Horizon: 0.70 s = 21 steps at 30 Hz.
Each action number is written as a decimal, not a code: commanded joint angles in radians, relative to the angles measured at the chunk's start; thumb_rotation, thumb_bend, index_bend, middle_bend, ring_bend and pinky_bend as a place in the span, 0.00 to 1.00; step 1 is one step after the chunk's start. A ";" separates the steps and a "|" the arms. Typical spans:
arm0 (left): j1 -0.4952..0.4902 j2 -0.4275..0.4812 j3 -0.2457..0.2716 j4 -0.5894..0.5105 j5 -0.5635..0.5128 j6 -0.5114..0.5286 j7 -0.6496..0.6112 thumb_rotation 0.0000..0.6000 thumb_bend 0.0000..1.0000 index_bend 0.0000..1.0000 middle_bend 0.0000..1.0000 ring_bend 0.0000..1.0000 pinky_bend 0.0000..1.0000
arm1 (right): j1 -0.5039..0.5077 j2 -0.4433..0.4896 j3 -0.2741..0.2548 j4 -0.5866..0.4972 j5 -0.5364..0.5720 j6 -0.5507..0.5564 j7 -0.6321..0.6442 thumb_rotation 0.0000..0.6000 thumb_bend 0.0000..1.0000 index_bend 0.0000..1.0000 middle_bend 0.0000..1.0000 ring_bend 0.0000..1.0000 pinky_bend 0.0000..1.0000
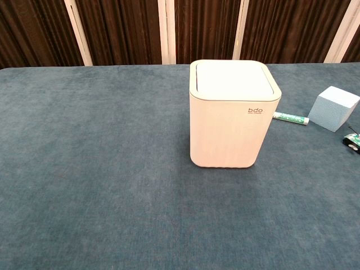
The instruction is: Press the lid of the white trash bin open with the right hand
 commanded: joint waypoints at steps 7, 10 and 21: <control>0.005 -0.010 0.002 0.021 0.026 0.017 -0.013 1.00 0.02 0.12 0.07 0.00 0.01 | 0.003 0.006 -0.006 -0.009 0.002 -0.017 -0.004 1.00 0.19 0.18 0.13 0.13 0.07; 0.006 -0.014 -0.005 0.018 0.013 0.019 0.003 1.00 0.02 0.12 0.07 0.00 0.01 | 0.003 0.008 -0.008 -0.011 0.000 -0.019 -0.004 1.00 0.19 0.18 0.13 0.13 0.07; -0.005 -0.036 -0.020 0.021 0.007 0.011 0.050 1.00 0.02 0.12 0.07 0.00 0.01 | 0.007 0.009 -0.008 0.005 -0.015 -0.018 0.021 1.00 0.19 0.18 0.18 0.23 0.20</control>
